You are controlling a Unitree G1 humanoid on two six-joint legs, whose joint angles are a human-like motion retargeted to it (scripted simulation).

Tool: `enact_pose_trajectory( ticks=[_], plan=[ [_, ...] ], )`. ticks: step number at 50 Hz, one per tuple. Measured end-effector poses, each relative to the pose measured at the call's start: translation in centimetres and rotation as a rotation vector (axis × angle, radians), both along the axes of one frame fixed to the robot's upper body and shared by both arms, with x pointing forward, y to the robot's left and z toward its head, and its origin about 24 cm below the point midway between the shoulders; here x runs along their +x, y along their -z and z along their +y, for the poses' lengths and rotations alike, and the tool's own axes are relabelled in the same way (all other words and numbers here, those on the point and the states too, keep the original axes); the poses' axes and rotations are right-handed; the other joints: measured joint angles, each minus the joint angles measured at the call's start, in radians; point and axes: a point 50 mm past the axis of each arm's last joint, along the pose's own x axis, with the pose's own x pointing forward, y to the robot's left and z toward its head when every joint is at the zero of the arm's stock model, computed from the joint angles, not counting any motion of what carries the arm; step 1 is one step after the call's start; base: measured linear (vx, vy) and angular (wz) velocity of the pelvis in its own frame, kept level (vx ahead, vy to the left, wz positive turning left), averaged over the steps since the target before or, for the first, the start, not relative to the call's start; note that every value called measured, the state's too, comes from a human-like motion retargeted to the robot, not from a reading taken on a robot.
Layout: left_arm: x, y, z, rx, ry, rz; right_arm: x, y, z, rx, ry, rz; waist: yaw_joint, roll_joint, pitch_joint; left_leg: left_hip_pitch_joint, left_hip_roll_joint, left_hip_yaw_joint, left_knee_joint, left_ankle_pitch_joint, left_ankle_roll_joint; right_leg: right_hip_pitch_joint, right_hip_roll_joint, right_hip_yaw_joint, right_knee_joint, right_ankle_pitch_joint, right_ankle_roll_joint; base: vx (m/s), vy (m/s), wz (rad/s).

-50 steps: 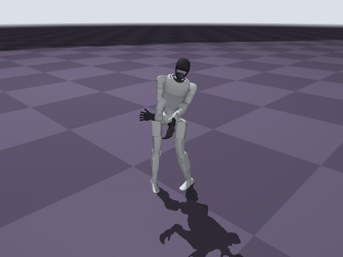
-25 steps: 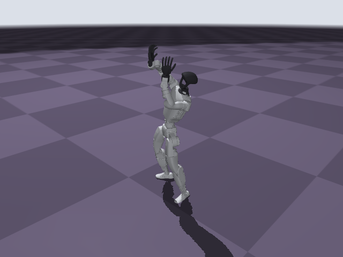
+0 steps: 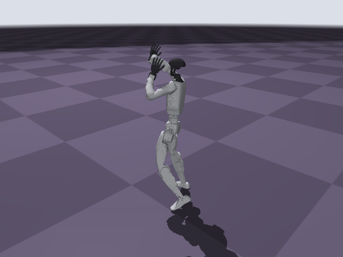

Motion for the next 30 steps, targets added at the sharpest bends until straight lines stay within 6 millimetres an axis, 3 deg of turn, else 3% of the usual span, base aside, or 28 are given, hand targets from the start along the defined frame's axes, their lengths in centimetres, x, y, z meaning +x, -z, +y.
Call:
enact_pose_trajectory(
  ticks=[4,13,15,18,25,30],
  plan=[
    [-0.3,0.2,0.0,-0.010,-0.001,-0.019,0.5,0.6,0.3,-0.003,0.001,0.021,0.037,0.011,-0.003,-0.091,-0.083,-0.172,0.015,-0.073,0.007,0.007,0.028,0.063,-0.016,-0.008,0.010,0.19,-0.21,-0.95],
    [-0.7,0.5,-0.3,0.019,-0.006,-0.040,0.2,0.4,1.6,-0.013,-0.016,0.012,0.091,0.039,-0.001,-0.228,-0.142,-0.150,-0.193,-0.121,0.060,0.022,0.101,0.161,-0.079,-0.025,0.033,0.21,-0.11,-0.66],
    [-0.8,0.4,-0.2,0.002,-0.013,-0.061,0.5,0.5,0.2,0.032,0.040,0.019,0.108,0.049,0.000,-0.252,-0.174,-0.191,-0.255,-0.111,0.065,0.025,0.116,0.189,-0.087,-0.027,0.034,0.24,-0.03,-0.75],
    [-1.0,0.5,-0.3,-0.008,0.004,-0.077,0.7,1.0,2.5,-0.021,-0.023,0.033,0.153,0.051,0.001,-0.278,-0.226,-0.273,-0.341,-0.100,0.068,0.031,0.128,0.230,-0.096,-0.036,0.036,0.29,-0.01,-0.77],
    [-1.2,0.4,-0.1,-0.022,-0.001,-0.107,1.1,1.9,3.6,-0.037,-0.039,0.060,0.235,0.037,-0.013,-0.249,-0.275,-0.393,-0.443,-0.036,0.071,0.041,0.156,0.325,-0.056,-0.053,0.007,0.37,0.04,-0.80],
    [-1.4,0.4,-0.2,0.016,-0.025,-0.120,1.6,2.4,3.3,-0.023,-0.017,0.080,0.234,0.010,0.006,-0.153,-0.242,-0.356,-0.458,-0.074,0.066,0.011,0.176,0.359,0.108,-0.001,-0.003,0.41,0.12,-0.48]
  ],
)
